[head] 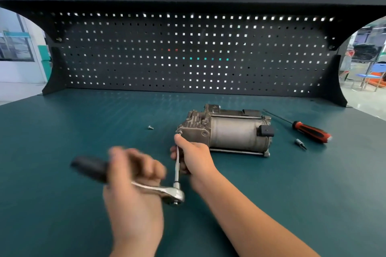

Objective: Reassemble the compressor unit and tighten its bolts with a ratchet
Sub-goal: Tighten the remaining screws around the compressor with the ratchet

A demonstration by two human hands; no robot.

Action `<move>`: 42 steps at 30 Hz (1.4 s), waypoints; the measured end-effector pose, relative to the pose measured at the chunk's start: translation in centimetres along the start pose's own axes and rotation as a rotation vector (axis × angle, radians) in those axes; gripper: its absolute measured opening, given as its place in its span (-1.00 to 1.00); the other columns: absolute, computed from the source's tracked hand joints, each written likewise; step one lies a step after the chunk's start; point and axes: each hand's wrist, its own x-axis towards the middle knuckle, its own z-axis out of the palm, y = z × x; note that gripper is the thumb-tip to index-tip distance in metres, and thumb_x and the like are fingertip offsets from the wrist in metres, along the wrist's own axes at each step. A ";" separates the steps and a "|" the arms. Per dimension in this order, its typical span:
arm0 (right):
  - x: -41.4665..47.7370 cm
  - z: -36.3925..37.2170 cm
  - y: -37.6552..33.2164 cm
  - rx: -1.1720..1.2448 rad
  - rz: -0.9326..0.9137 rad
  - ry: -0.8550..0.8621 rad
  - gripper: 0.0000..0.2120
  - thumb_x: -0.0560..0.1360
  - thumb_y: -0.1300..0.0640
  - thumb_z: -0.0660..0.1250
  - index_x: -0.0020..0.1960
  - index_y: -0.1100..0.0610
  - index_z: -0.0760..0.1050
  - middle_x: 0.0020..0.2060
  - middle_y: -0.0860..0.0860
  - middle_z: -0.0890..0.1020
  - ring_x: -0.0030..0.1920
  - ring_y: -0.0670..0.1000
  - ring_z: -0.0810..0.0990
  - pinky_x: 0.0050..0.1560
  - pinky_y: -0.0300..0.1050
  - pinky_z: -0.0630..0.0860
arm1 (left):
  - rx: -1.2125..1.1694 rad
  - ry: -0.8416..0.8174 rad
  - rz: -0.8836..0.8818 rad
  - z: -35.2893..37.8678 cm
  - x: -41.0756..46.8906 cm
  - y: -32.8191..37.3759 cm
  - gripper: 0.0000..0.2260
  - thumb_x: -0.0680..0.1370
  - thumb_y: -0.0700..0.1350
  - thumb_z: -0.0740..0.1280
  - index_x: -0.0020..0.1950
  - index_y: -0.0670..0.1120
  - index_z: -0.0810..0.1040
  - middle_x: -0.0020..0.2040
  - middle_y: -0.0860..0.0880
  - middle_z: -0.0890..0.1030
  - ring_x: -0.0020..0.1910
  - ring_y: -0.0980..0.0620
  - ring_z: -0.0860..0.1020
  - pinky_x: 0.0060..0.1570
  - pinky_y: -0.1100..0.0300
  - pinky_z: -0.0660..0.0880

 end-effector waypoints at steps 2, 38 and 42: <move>0.0 0.0 -0.1 0.085 0.056 -0.024 -0.66 0.56 0.04 0.24 -0.35 0.16 0.45 -0.64 -0.09 0.48 -0.69 -0.15 0.24 -0.62 -0.34 0.16 | -0.320 0.138 -0.299 -2.0 1.2 0.2 -0.66 0.47 0.20 0.24 -0.24 -0.07 0.45 -0.41 0.00 0.53 -0.41 0.07 0.55 -0.23 0.09 0.41; 0.7 0.0 -0.1 0.022 0.125 -0.145 -0.70 0.56 -0.04 0.22 -0.20 0.14 0.52 -0.40 -0.04 0.66 -0.60 -0.12 0.36 -0.52 -0.33 0.30 | 0.033 -0.097 -0.749 -1.4 1.9 0.1 -0.86 0.54 -0.22 0.23 -0.22 -0.18 0.47 -0.52 -0.04 0.40 -0.68 0.14 0.25 -0.69 0.44 0.16; 0.6 -0.1 0.2 -0.012 0.035 -0.081 -0.66 0.53 -0.02 0.26 -0.34 0.14 0.54 -0.43 -0.01 0.61 -0.52 -0.06 0.45 -0.44 -0.30 0.36 | 1.182 -0.469 -0.117 -1.7 2.7 0.9 -0.93 0.54 -0.11 0.24 -0.06 0.05 0.47 -0.43 0.05 0.51 -0.43 0.07 0.49 -0.47 0.25 0.36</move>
